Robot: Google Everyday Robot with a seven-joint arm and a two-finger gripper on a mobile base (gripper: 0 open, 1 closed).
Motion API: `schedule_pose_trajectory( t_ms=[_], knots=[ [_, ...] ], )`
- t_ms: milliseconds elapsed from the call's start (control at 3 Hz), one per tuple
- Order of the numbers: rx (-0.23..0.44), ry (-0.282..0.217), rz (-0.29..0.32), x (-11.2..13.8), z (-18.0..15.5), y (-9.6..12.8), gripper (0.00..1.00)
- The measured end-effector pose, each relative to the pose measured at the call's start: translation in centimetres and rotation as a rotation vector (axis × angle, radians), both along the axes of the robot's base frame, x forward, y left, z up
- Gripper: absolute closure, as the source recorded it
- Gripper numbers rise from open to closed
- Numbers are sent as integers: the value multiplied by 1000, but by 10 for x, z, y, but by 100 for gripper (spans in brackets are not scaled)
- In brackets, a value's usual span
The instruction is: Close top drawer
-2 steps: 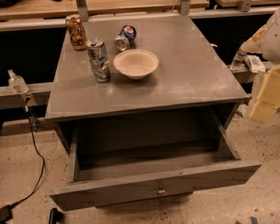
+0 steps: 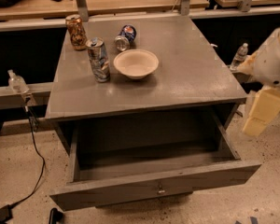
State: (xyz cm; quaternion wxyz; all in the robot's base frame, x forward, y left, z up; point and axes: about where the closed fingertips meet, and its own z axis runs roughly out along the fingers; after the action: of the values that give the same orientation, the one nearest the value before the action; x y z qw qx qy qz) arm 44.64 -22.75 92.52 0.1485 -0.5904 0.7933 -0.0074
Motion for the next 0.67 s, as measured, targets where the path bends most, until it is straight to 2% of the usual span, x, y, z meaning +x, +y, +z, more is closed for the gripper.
schedule_pose_trajectory(
  t_ms=[333,667],
  knots=[
    [51,75,-14,4,-75,-5,0],
    [56,87,-16,4,-92,-5,0]
  ],
)
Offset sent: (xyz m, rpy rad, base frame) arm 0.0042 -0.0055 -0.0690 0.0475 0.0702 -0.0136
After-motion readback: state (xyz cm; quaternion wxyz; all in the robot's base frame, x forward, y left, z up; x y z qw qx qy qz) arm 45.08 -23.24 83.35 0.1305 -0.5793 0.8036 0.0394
